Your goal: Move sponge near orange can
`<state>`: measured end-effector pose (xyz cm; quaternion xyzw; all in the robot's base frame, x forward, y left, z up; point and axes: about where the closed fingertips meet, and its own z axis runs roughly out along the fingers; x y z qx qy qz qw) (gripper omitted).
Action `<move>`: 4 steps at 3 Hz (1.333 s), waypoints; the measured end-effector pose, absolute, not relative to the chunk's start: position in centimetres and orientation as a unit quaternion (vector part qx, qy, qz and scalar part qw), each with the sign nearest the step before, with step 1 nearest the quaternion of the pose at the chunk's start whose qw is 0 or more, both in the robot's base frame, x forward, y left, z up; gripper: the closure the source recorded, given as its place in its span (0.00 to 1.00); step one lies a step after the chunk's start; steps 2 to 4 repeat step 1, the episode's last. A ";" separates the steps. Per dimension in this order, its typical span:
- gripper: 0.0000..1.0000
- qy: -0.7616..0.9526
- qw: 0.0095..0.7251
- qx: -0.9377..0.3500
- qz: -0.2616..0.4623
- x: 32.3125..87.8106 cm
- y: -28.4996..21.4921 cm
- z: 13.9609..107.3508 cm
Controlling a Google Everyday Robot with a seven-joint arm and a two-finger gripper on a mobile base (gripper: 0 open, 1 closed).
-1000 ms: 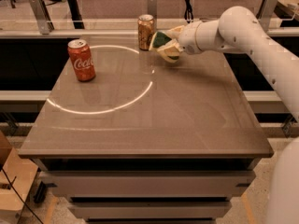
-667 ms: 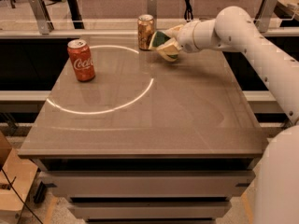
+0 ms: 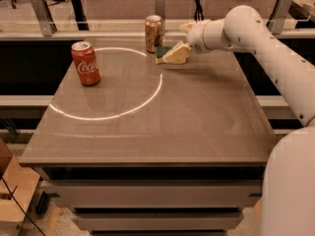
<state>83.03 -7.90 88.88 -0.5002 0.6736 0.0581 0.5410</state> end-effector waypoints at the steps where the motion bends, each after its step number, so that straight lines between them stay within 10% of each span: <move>1: 0.00 0.674 0.541 -0.500 0.058 83.0 -7.9 88.9; 4: 0.00 0.674 0.541 -0.500 0.058 83.0 -7.9 88.9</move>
Offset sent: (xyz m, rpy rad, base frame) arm 0.0000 0.0000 0.0000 0.0000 0.0000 0.0000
